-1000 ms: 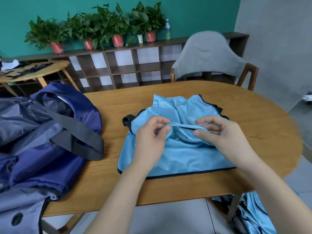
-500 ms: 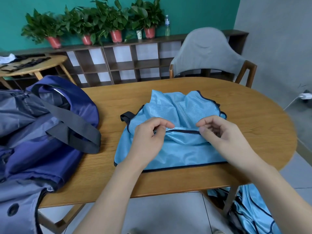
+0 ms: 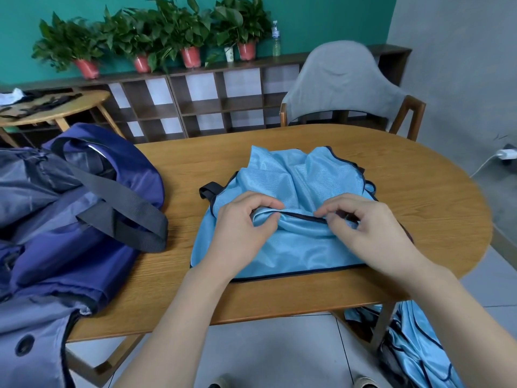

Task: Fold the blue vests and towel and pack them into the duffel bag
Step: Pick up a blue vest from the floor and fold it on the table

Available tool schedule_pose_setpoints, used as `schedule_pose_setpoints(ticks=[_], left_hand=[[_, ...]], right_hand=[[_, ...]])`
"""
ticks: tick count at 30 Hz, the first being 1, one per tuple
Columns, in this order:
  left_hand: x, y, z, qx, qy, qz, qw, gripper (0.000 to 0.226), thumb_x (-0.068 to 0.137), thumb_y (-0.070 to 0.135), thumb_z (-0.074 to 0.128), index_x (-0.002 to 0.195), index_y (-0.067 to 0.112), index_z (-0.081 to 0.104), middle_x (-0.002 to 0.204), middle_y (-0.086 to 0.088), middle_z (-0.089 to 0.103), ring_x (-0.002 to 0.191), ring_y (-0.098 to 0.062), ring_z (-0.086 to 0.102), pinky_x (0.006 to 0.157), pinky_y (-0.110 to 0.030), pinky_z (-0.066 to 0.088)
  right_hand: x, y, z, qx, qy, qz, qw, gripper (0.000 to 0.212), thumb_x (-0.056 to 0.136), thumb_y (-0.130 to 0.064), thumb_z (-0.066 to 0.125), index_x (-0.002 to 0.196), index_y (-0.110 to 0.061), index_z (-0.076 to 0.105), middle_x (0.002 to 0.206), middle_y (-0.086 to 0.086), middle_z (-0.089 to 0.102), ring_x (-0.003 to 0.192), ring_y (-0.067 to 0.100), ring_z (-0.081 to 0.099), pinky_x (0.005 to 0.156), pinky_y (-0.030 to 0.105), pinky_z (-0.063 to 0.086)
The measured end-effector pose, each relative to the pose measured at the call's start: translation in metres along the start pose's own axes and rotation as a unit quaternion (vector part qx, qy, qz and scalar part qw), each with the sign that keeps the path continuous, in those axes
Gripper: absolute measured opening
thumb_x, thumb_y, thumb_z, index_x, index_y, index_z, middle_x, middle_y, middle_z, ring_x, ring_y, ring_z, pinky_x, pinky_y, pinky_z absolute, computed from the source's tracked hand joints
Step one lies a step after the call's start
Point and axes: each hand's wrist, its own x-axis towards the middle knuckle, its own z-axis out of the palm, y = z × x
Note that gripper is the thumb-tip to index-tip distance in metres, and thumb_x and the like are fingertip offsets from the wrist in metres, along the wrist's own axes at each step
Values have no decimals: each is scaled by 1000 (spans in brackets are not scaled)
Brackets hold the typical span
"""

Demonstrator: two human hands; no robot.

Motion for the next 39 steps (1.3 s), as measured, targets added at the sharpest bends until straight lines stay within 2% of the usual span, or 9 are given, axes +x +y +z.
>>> schedule_pose_setpoints(ticks=[2,4,11,18,22,28,32,35,39], left_hand=[[1,0,0,-16,2,-10,1000,21,85,10,78,93,29,76,97,16,72,97,-7,68,88,-30,54],[1,0,-1,-23,0,-29,999,21,86,14,79,91,34,75,95,18,73,93,-8,68,84,-33,54],[1,0,-3,-39,3,-39,998,18,93,22,72,92,41,71,94,20,74,96,-4,68,87,-41,55],[-5,4,6,38,-46,32,998,26,78,35,86,100,37,74,96,14,72,95,-3,64,85,-10,44],[-7,3,18,118,-4,141,983,20,82,30,83,101,28,76,94,16,73,90,-2,64,90,-34,50],[-8,3,12,140,59,183,971,11,90,22,73,99,21,79,88,11,75,82,-6,65,87,-25,46],[-10,-1,5,164,39,197,966,17,93,24,65,103,18,78,93,12,76,87,-4,66,88,-28,49],[-10,-7,-8,190,15,200,961,17,93,17,69,108,18,77,100,13,74,95,-4,65,90,-31,50],[-7,-13,-30,215,23,197,956,20,94,12,70,113,15,76,107,8,71,102,-9,60,95,-23,46]], right_hand=[[0,-1,3,-24,-5,-1,1000,10,87,-23,77,95,-28,75,99,-19,70,94,1,61,81,9,42],[0,2,5,-56,-12,-4,998,22,82,-29,82,101,-31,72,102,-21,68,94,-1,59,80,6,40],[1,7,8,-78,11,-50,996,17,86,-12,78,99,-23,77,98,-16,72,100,-6,62,87,3,40],[1,-2,9,-46,29,-66,996,12,87,-27,76,96,-19,80,89,-14,74,89,-2,66,77,8,46],[1,-2,11,-48,12,-79,996,18,89,-34,71,98,-20,80,87,-12,75,85,3,67,75,14,48],[1,3,-1,-79,10,-86,993,19,90,-30,71,104,-20,79,95,-15,74,93,1,66,85,19,50],[-3,6,-14,-95,37,-85,991,24,85,-36,70,100,-20,80,96,-16,74,95,-1,67,89,18,50],[-6,7,-27,-108,44,-107,987,21,86,-26,71,101,-15,80,99,-15,71,98,1,64,93,15,48],[-8,21,-45,-217,67,-150,962,21,82,-7,78,102,-13,80,100,-4,75,94,16,66,90,36,55]])
